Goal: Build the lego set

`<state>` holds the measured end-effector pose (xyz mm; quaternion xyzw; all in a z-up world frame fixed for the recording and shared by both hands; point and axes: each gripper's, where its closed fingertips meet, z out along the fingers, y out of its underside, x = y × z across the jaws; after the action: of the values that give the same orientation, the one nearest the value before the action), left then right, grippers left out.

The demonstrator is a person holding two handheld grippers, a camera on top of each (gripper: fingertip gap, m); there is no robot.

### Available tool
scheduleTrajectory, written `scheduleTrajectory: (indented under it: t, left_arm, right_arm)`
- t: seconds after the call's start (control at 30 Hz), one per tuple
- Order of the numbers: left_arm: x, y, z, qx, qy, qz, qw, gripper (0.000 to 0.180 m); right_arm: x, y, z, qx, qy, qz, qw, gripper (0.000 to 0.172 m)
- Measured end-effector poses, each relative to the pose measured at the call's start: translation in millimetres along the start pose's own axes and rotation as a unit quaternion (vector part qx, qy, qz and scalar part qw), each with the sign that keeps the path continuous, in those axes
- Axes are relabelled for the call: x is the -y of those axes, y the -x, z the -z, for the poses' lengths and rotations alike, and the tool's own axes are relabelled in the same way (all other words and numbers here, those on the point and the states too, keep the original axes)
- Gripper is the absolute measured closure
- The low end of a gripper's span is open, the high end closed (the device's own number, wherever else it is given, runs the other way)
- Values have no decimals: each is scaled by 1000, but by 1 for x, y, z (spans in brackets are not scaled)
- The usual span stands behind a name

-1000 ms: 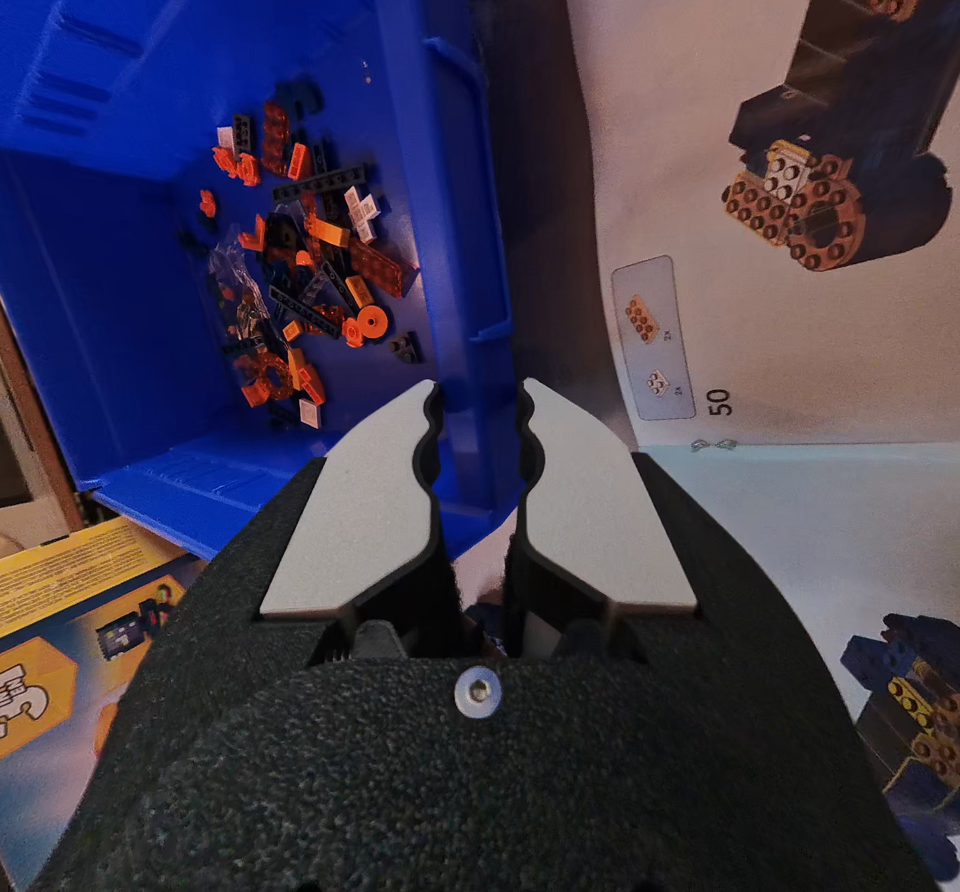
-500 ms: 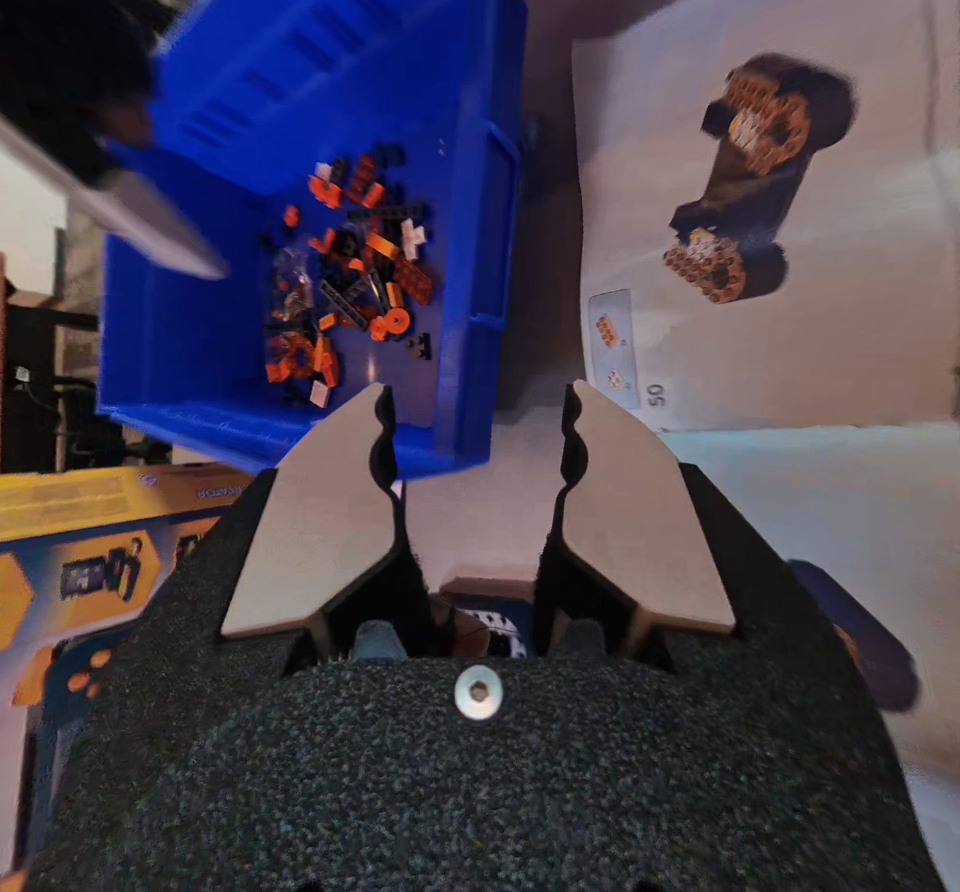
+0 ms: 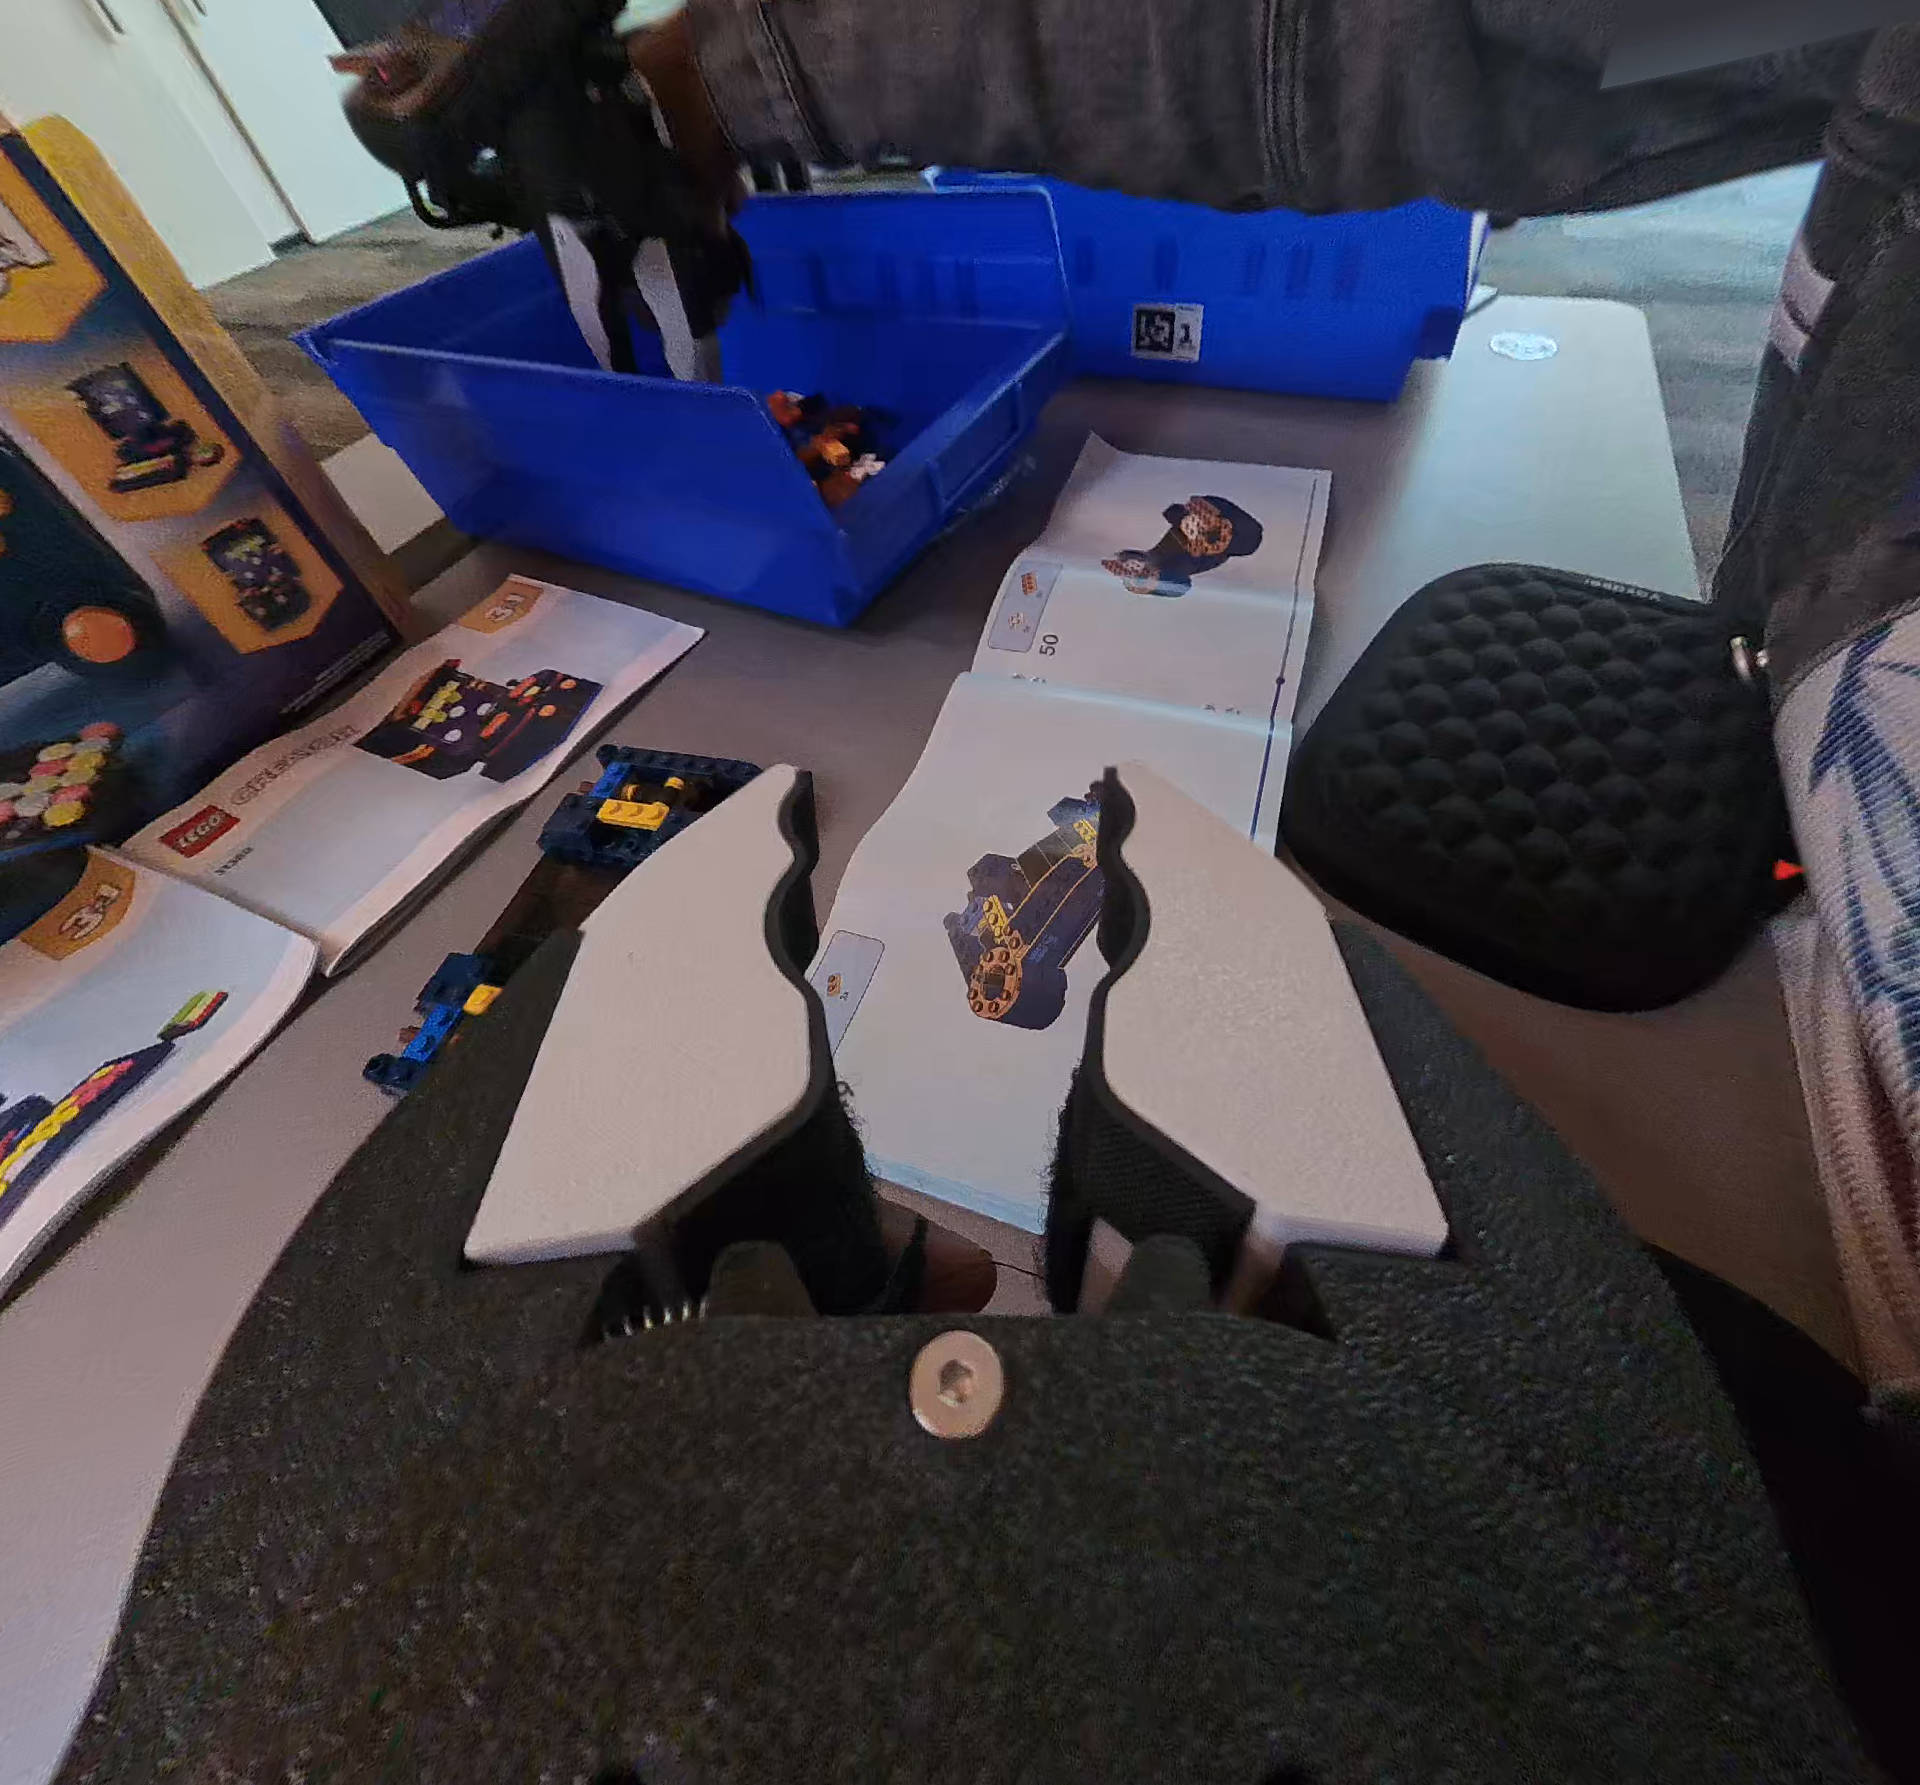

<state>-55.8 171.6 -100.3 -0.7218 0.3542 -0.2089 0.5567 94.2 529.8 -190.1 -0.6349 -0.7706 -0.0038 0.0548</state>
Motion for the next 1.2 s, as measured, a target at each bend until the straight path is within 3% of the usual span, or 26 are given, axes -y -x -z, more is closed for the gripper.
scheduleTrajectory:
  t: [0.03,0.17,0.27,0.57,0.67,0.73,0.83,1.03,1.2]
  left_arm:
    - [2,0,3,6,-11,2,1000,129]
    - [10,2,6,21,-47,3,999,131]
    - [14,3,6,19,-46,-6,999,132]
    - [34,-1,4,26,-61,-59,996,135]
    - [46,-5,1,9,-81,-58,995,135]
    - [54,-7,-2,-10,-93,-46,995,135]
    - [66,-3,-9,-27,-97,-56,993,135]
    - [111,29,-48,-29,-101,-124,987,136]
    - [136,58,-134,-34,-57,-211,975,140]
  right_arm:
    - [0,3,-8,19,-1,-16,1000,118]
    - [4,5,-20,33,-2,-39,999,171]
    - [5,1,-12,-17,17,19,1000,171]
    - [21,-4,66,-66,-125,-30,989,171]
    - [23,14,81,29,-182,-102,978,172]
    - [14,24,84,68,-173,-134,973,172]
    - [26,43,109,148,-274,-176,934,172]
    - [18,83,119,186,-282,-198,920,172]
    - [22,114,124,180,-257,-167,935,172]
